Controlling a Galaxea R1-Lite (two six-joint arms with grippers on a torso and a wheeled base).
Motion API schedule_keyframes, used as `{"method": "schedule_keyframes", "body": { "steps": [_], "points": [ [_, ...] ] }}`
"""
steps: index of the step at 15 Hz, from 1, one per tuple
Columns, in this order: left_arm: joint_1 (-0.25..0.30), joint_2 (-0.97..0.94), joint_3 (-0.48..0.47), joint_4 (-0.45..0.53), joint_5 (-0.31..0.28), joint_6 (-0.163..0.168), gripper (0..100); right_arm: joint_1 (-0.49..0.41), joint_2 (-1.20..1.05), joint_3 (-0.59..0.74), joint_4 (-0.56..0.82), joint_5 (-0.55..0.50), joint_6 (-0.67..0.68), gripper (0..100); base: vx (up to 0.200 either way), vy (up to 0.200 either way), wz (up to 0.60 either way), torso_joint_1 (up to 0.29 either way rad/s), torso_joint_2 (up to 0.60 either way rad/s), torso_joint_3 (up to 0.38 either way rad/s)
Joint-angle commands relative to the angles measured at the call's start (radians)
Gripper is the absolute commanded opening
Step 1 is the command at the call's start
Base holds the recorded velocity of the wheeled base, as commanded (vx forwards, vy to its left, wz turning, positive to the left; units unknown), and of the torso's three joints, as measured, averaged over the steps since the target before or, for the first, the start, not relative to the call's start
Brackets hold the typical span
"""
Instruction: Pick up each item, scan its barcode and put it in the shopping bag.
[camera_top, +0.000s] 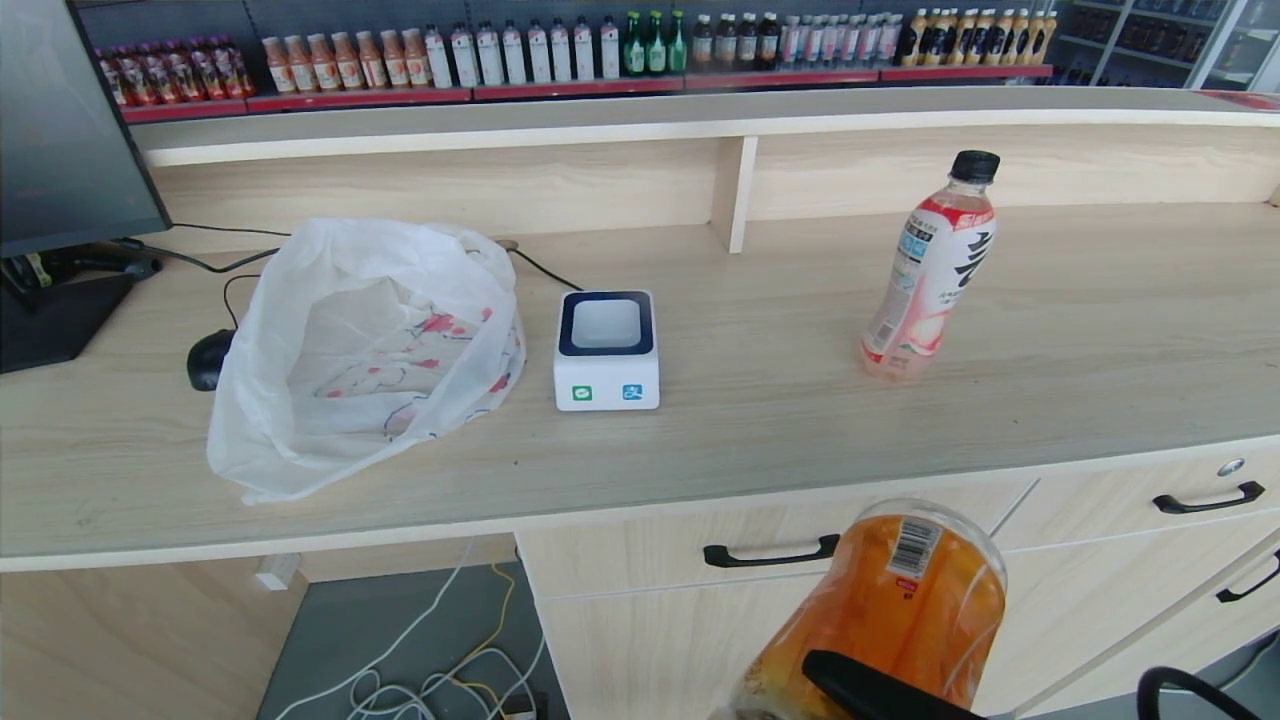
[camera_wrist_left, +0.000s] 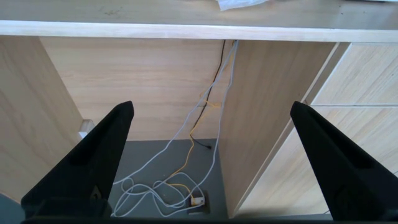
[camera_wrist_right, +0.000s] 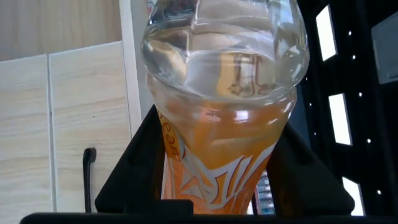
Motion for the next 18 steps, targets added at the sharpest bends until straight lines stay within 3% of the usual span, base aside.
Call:
{"method": "schedule_keyframes", "body": {
  "steps": [1, 18],
  "points": [
    [0.000, 0.000, 0.000, 0.000, 0.000, 0.000, 100, 0.002, -0.006, -0.008, -0.002, 0.000, -0.015, 0, 0.000, 0.000, 0.00, 0.000, 0.00, 0.000],
    [0.000, 0.000, 0.000, 0.000, 0.000, 0.000, 100, 0.017, -0.034, -0.054, -0.002, 0.001, -0.273, 0, 0.000, 0.000, 0.00, 0.000, 0.00, 0.000]
  ]
}}
